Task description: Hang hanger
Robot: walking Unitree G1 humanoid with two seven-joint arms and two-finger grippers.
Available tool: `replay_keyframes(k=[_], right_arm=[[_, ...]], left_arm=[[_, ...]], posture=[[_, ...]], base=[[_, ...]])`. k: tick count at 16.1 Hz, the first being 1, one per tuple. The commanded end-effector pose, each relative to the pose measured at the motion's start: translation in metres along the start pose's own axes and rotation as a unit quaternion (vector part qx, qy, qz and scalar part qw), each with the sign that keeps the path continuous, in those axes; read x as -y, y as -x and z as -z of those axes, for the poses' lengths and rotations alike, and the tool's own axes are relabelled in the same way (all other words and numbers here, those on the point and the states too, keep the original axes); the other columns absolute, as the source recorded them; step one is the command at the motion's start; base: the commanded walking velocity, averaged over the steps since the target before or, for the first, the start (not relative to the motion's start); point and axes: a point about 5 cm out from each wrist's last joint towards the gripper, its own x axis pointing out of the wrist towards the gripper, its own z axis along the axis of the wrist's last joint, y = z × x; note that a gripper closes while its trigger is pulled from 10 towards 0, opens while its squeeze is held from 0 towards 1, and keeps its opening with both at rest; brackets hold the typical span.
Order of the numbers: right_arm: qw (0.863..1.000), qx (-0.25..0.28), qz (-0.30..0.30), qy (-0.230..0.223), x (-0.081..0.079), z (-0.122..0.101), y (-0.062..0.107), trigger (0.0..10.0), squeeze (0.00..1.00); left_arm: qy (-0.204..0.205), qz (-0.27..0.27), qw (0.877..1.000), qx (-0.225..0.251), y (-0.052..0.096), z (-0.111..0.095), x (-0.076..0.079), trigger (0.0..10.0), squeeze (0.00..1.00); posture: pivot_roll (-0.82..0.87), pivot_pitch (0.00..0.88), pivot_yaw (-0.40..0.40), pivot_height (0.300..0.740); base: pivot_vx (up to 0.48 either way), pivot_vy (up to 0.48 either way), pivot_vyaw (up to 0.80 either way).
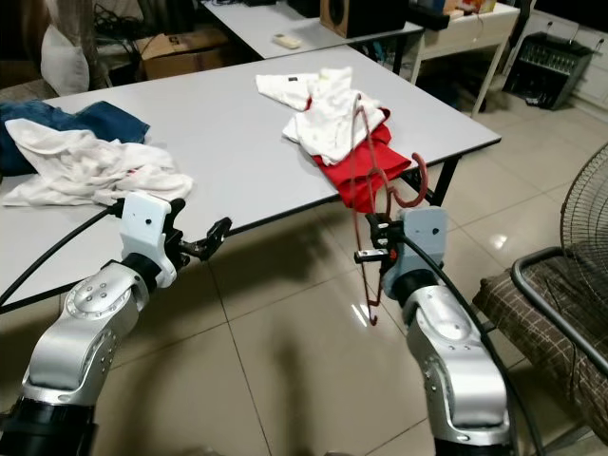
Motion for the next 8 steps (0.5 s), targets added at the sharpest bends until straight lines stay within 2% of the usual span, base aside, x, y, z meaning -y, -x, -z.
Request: replay_keyframes(k=[1,2,4,8], right_arm=[[1.000,0.007,-0.021,-0.003,-0.009,-0.002,-0.001,10.0,0.00],[1.000,0.005,-0.023,-0.003,-0.011,-0.001,-0.001,10.0,0.00],[0.999,-0.006,-0.035,0.040,-0.015,0.002,-0.004,10.0,0.00],[0.998,-0.006,-0.054,0.040,-0.020,0.003,-0.006,10.0,0.00]], left_arm=[[0.007,-0.026,1.000,0.003,0.002,-0.001,-0.012,10.0,0.00],[0.015,-0.029,0.999,0.009,0.002,-0.002,-0.013,10.0,0.00],[0.014,-0.029,0.999,0.012,0.005,-0.003,-0.014,10.0,0.00],[0.015,-0.042,0.999,0.014,0.006,-0.003,-0.019,10.0,0.00]], posture=[[-0.16,0.000,0.028,0.740],[-0.15,0.000,0.025,0.740],[-0.14,0.000,0.018,0.740],[-0.13,0.000,0.011,0.740]], base=[[0.000,0.000,0.00],[0.000,0.000,0.00],[0.120,0.000,0.21],[0.273,0.000,0.80]])
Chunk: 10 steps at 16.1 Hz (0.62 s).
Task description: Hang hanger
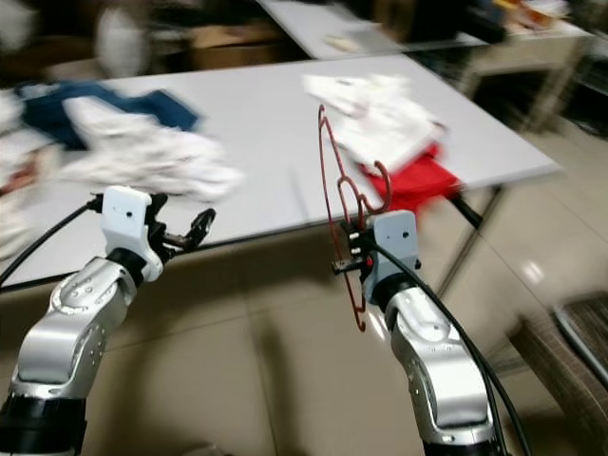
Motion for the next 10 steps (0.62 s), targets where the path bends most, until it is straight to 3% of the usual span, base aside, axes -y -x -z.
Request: replay_keyframes(k=[1,10], right_arm=[[1.000,0.009,-0.006,0.003,-0.0018,-0.0027,-0.0027,10.0,0.00],[1.000,0.017,-0.008,0.003,-0.0019,-0.0027,-0.0060,10.0,0.00]], left_arm=[[-0.001,-0.009,1.000,0.003,0.0010,-0.0005,-0.0041,10.0,0.00],[-0.001,-0.011,1.000,0.010,-0.0025,-0.0019,-0.0057,10.0,0.01]], posture=[[-0.13,0.000,0.009,0.740],[-0.13,0.000,0.010,0.740]], base=[[0.292,0.000,0.00],[0.312,0.000,0.00]])
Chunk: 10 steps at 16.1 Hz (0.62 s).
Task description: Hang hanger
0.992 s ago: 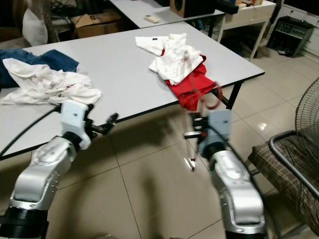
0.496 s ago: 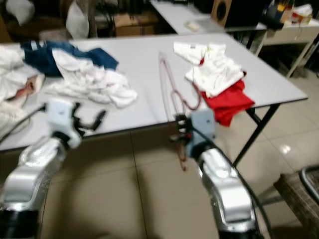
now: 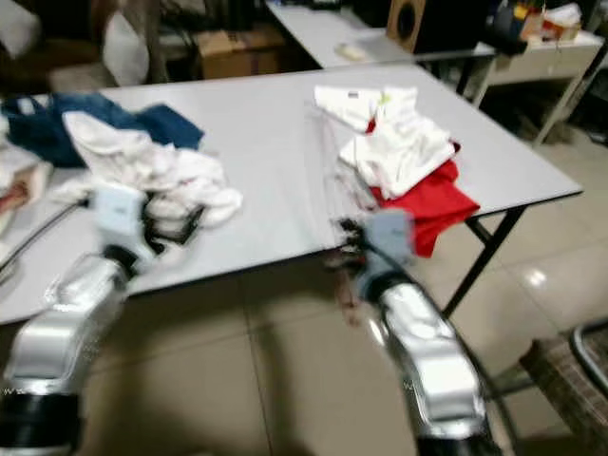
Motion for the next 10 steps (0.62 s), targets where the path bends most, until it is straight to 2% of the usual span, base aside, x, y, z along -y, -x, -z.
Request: replay_keyframes(k=[1,10], right_arm=[[1.000,0.001,0.016,0.007,0.0093,-0.0002,0.0030,10.0,0.00],[0.999,-0.004,0.033,0.015,0.0137,0.0066,0.0067,10.0,0.00]], left_arm=[[0.000,0.012,1.000,0.006,-0.0022,-0.0018,0.0071,10.0,0.02],[0.001,0.021,1.000,0.006,-0.0069,0.0029,0.0116,10.0,0.01]], posture=[[-0.13,0.000,0.010,0.740],[-0.15,0.000,0.033,0.740]], base=[[0.315,0.000,0.00],[0.318,0.000,0.00]])
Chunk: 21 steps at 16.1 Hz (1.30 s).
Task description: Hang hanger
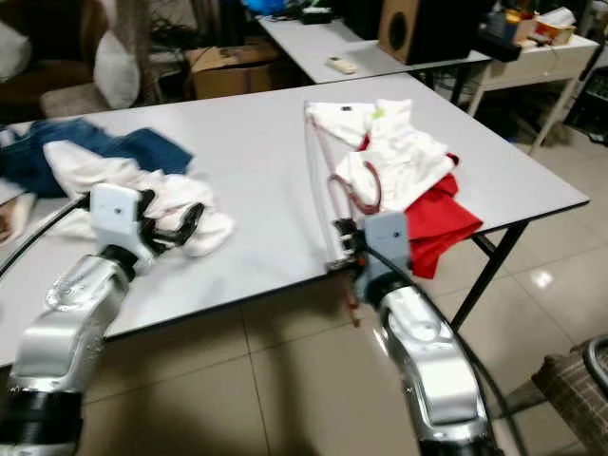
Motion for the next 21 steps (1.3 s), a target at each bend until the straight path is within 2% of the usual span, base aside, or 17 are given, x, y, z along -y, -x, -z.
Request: replay_keyframes(k=[1,13,18,21], right_arm=[[1.000,0.009,0.001,0.002,0.000,-0.003,-0.002,10.0,0.00],[1.000,0.012,-0.007,-0.008,-0.003,-0.003,-0.009,10.0,0.00],[1.000,0.010,-0.005,-0.013,-0.001,-0.001,-0.011,10.0,0.00],[1.000,0.004,-0.002,-0.019,-0.001,0.000,-0.011,10.0,0.00]], left_arm=[[-0.013,-0.010,1.000,-0.001,0.000,0.000,-0.006,10.0,0.01],[-0.021,-0.033,0.999,0.006,0.001,-0.003,-0.015,10.0,0.00],[-0.024,-0.035,0.999,0.008,0.002,-0.002,-0.014,10.0,0.00],[-0.025,-0.031,0.999,0.008,0.002,-0.002,-0.015,10.0,0.00]], posture=[[-0.15,0.000,0.033,0.740],[-0.12,0.000,0.020,0.740],[-0.11,0.000,0.013,0.740],[-0.11,0.000,0.020,0.740]], base=[[0.319,0.000,0.00],[0.313,0.000,0.00],[0.000,0.000,0.00],[0.000,0.348,-0.49]])
